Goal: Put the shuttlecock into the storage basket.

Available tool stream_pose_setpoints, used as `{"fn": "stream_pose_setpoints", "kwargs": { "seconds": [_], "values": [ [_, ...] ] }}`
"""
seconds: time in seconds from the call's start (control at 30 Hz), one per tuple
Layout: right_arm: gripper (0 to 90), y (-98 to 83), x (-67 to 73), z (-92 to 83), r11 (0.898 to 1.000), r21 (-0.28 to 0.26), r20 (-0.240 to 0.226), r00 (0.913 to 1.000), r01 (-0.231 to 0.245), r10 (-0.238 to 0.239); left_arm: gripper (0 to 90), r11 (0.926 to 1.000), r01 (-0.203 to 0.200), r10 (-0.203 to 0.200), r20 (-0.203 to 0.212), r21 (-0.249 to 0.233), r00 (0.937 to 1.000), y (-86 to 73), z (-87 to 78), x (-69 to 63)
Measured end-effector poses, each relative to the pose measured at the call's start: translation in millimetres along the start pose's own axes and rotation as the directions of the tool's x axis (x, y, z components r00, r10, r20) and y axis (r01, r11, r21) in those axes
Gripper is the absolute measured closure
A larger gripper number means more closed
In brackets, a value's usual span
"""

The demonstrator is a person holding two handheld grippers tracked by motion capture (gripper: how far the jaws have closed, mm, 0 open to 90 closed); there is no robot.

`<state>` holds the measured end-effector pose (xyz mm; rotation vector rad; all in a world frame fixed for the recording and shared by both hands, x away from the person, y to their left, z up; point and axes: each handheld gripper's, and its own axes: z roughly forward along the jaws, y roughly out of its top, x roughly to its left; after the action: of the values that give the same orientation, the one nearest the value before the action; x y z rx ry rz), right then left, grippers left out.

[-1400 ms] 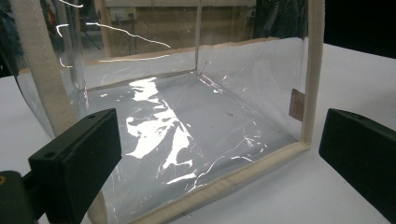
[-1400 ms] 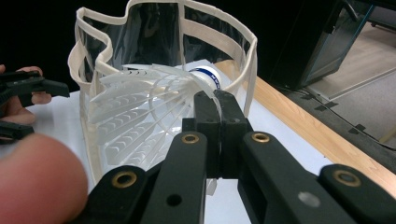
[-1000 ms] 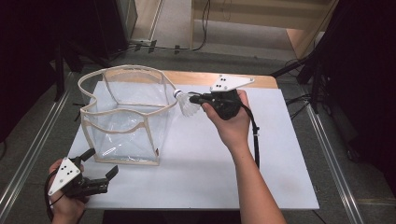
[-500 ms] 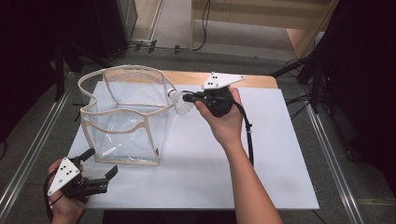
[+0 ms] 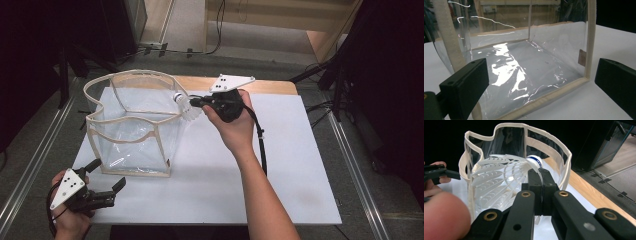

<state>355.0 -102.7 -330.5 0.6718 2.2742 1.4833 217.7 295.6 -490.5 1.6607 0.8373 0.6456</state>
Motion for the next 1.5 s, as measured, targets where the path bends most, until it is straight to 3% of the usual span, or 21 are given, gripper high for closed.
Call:
{"fn": "stream_pose_setpoints", "kwargs": {
  "seconds": [1.5],
  "values": [
    [87.7, 22.7, 3.6, 41.6, 0.999, 0.031, -0.031, 0.9994, 0.018, -0.017, 0.0, 1.0, 0.001, 0.0, 0.002, -0.005, 1.0, 0.7, -0.7, 1.1]
  ]
}}
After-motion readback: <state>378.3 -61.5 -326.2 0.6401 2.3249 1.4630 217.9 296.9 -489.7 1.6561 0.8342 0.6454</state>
